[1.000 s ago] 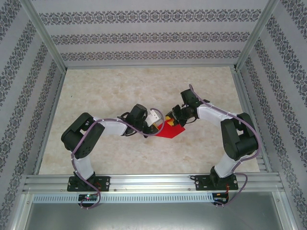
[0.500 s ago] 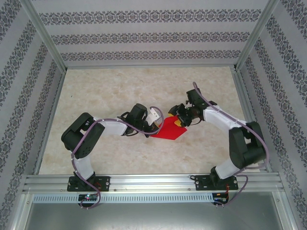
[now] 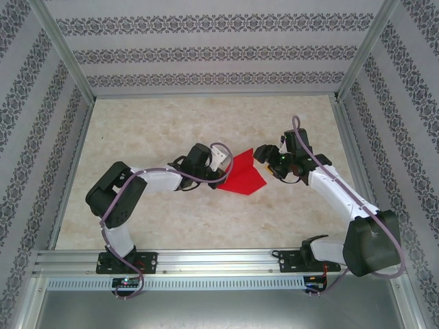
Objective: Fold a paper plane with a square sheet of paper (pick it up from the middle)
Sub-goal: Fourth fold the wing at the center of the table.
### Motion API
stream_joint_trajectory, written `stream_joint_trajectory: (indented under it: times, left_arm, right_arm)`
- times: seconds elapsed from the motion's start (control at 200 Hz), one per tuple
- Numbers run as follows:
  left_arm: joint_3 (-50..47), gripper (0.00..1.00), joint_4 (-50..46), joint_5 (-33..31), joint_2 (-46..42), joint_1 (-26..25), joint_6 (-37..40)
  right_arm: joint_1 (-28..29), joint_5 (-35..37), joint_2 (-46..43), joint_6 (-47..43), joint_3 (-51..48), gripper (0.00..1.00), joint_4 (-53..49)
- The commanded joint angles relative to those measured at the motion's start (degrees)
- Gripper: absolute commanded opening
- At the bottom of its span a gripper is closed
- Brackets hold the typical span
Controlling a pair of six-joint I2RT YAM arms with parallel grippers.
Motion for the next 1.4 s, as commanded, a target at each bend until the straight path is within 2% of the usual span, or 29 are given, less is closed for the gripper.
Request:
stream_joint_trajectory:
  times: [0.0,0.365,0.799,1.014,1.249,1.394]
  left_arm:
    - [1.3,0.00,-1.2,-5.8,-3.5,0.7,-4.0]
    - [-2.0,0.00,1.2,-7.8,-2.8,0.5,-5.0]
    - [-3.0,0.00,2.0,-7.3,-0.4,-1.8,-3.6]
    - [-1.7,0.00,0.2,-3.3,2.0,-2.0,-6.8]
    - [0.5,0.00,-1.2,1.9,3.8,-2.0,-9.2]
    - [1.9,0.02,-2.6,2.7,5.3,-2.0,-10.6]
  right_arm:
    - [-0.1,1.6,-0.8,-2.3,1.7,0.67,-0.1]
    - [3.3,1.4,3.4,-3.6,1.5,0.65,2.8]
    - [8.6,-0.6,13.5,-2.0,1.5,0.39,10.5]
    - [9.1,-0.9,16.5,-1.3,-0.7,0.37,16.4]
    - [8.3,-2.6,17.8,-2.7,-6.0,0.39,25.0]
    - [8.2,-3.6,18.9,-2.7,-6.9,0.40,27.0]
